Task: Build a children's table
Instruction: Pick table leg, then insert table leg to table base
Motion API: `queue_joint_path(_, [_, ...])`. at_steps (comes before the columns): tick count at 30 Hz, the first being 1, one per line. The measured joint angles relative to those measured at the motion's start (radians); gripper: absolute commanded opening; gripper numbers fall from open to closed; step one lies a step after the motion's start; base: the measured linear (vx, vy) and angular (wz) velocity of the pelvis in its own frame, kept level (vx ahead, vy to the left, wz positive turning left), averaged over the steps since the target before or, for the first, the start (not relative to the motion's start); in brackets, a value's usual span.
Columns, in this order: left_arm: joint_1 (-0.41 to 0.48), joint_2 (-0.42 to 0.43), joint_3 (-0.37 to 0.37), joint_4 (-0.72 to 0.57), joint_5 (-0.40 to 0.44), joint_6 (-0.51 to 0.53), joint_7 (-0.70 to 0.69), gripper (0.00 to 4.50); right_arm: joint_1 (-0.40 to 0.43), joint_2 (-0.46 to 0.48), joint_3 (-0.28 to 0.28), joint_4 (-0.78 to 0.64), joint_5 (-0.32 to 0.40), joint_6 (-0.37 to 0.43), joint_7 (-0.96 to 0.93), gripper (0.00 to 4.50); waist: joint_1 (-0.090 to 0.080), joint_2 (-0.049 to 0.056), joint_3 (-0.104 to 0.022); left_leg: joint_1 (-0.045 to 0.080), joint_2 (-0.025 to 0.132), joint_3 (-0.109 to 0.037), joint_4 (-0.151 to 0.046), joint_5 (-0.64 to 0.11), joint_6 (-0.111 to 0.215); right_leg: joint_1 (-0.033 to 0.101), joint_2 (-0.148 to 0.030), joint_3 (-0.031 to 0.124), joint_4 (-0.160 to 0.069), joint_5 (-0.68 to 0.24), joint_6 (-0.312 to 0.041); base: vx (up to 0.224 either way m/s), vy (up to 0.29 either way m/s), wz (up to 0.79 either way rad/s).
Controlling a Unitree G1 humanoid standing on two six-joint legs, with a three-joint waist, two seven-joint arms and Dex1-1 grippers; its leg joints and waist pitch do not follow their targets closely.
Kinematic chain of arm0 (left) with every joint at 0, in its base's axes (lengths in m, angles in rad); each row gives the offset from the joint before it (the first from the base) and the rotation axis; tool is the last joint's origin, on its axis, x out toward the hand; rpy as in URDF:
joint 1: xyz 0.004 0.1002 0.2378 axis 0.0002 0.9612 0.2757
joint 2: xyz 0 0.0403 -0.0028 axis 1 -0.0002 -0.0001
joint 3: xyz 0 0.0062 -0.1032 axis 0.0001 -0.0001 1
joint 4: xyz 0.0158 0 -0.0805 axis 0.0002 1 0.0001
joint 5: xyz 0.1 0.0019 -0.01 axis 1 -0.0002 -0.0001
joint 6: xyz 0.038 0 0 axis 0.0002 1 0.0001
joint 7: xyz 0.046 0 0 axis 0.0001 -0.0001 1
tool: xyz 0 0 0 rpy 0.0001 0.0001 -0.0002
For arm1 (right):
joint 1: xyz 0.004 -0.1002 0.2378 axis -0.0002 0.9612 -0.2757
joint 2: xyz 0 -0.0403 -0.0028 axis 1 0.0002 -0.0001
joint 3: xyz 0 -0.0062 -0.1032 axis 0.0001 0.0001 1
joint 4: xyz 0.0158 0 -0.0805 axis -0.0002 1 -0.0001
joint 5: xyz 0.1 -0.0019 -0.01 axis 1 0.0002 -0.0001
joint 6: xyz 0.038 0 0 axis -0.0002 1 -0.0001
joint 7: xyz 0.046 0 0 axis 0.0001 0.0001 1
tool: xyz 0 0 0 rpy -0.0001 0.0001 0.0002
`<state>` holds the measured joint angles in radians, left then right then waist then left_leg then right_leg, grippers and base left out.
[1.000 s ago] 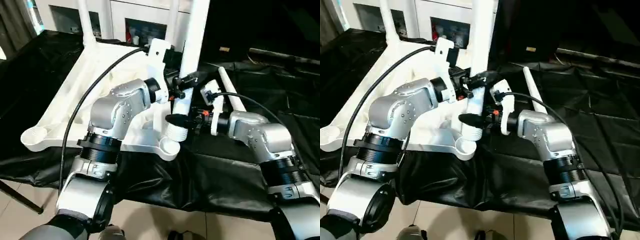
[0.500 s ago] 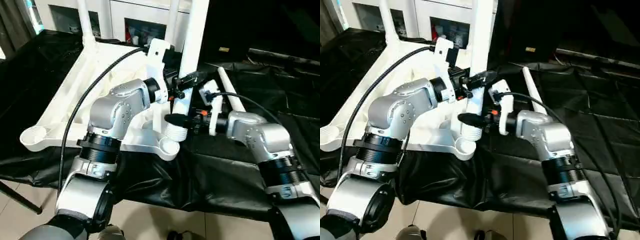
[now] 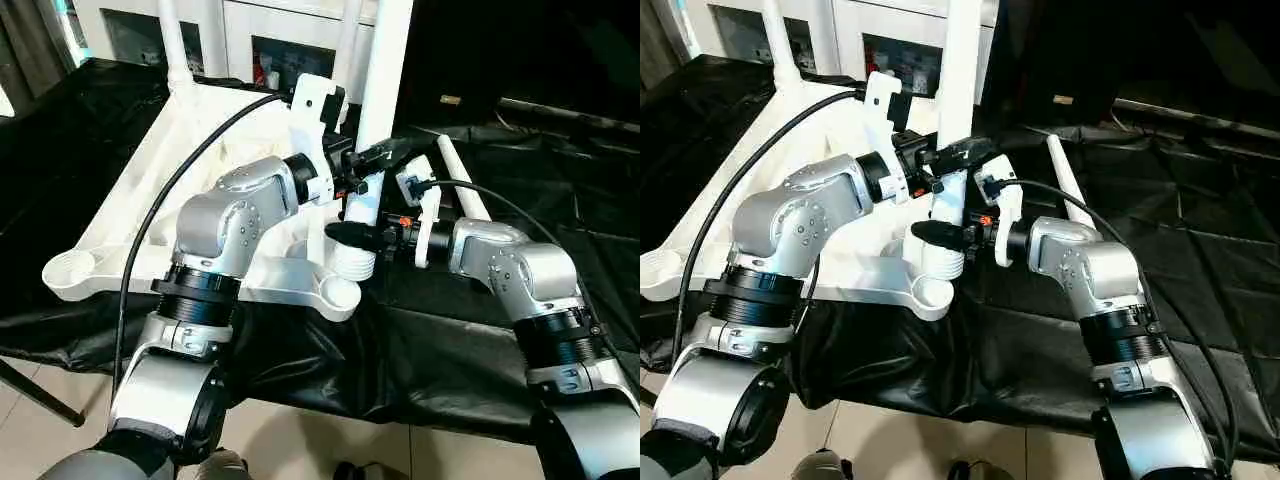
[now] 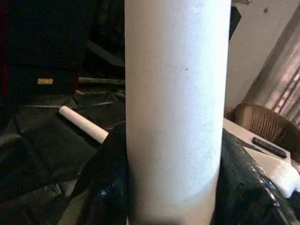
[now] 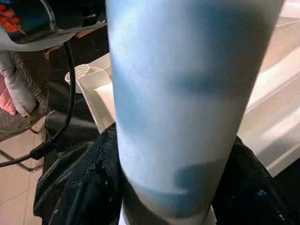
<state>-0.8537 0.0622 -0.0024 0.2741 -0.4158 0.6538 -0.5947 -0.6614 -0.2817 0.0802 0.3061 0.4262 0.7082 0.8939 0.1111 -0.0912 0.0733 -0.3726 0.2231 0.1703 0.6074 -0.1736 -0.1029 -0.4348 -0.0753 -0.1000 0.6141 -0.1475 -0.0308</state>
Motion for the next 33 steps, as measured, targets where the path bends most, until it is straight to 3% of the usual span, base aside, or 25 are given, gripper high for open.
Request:
queue_joint_path(7, [0.0,-0.002,0.019,0.009,-0.012,-0.019,0.008,3.0,0.0,0.007,-0.031,0.023,0.004,-0.003,-0.019,1.93,0.0,-0.001,0.0,0.0,0.0,0.0,0.0,0.0,0.0,0.0,0.0,0.0,0.0,0.0,0.0,0.0,0.0,0.0])
queue_joint_path(11, [-0.005,-0.058,0.123,0.019,-0.049,-0.19,0.038,3.27,0.0,0.044,-0.07,0.036,0.014,-0.025,-0.062,1.93,-0.001,-0.004,0.001,0.0,0.0,0.0,0.0,0.0,0.0,0.0,0.0,0.0,0.0,0.0,0.0,0.0,0.0,0.0])
queue_joint_path(15, [-0.012,-0.029,0.214,-0.018,-0.136,-0.225,0.006,3.31,0.0,0.077,-0.118,0.074,0.009,-0.098,-0.169,1.93,-0.005,-0.004,0.001,0.001,0.0,0.0,0.0,0.0,0.0,-0.001,0.0,0.0,0.001,0.001,0.0,0.0,0.0,0.0])
queue_joint_path(17, [0.056,0.127,0.116,-0.1,-0.094,-0.229,-0.154,3.31,0.006,0.075,-0.12,0.085,-0.032,-0.166,-0.234,1.93,-0.011,-0.002,0.0,0.003,0.0,0.0,-0.002,0.001,-0.002,0.0,0.0,0.001,0.001,0.0,0.0,0.0,0.0,0.0])
queue_joint_path(21, [0.198,0.303,-0.066,-0.12,0.047,-0.257,-0.353,3.31,0.083,0.059,-0.103,0.031,-0.088,-0.23,-0.238,1.92,-0.009,0.0,0.0,0.003,0.0,0.0,-0.004,0.001,-0.002,0.001,0.0,0.001,0.0,-0.001,0.001,0.0,0.0,0.0])
queue_joint_path(24, [0.257,0.365,-0.172,-0.111,0.115,-0.293,-0.453,3.31,0.121,0.061,-0.07,-0.002,-0.115,-0.246,-0.233,1.92,-0.011,0.0,0.001,0.003,0.0,0.0,-0.004,0.002,-0.003,0.0,0.0,0.002,0.001,0.0,0.0,0.0,0.0,0.0])
queue_joint_path(28, [0.3,0.494,-0.302,-0.131,0.193,-0.319,-0.562,3.31,0.128,0.051,-0.086,-0.012,-0.115,-0.254,-0.27,1.92,-0.022,0.003,0.0,0.008,0.0,0.001,-0.006,0.002,-0.005,0.002,0.0,0.003,0.003,0.001,-0.001,0.0,0.0,0.0])
queue_joint_path(33, [0.311,0.496,-0.373,-0.012,0.32,-0.433,-0.577,2.96,0.167,0.045,-0.096,-0.021,-0.118,-0.26,-0.277,1.92,-0.023,0.005,0.001,0.008,0.0,0.0,-0.006,0.003,-0.005,0.002,0.001,0.002,0.004,0.002,-0.001,0.0,0.0,0.0])
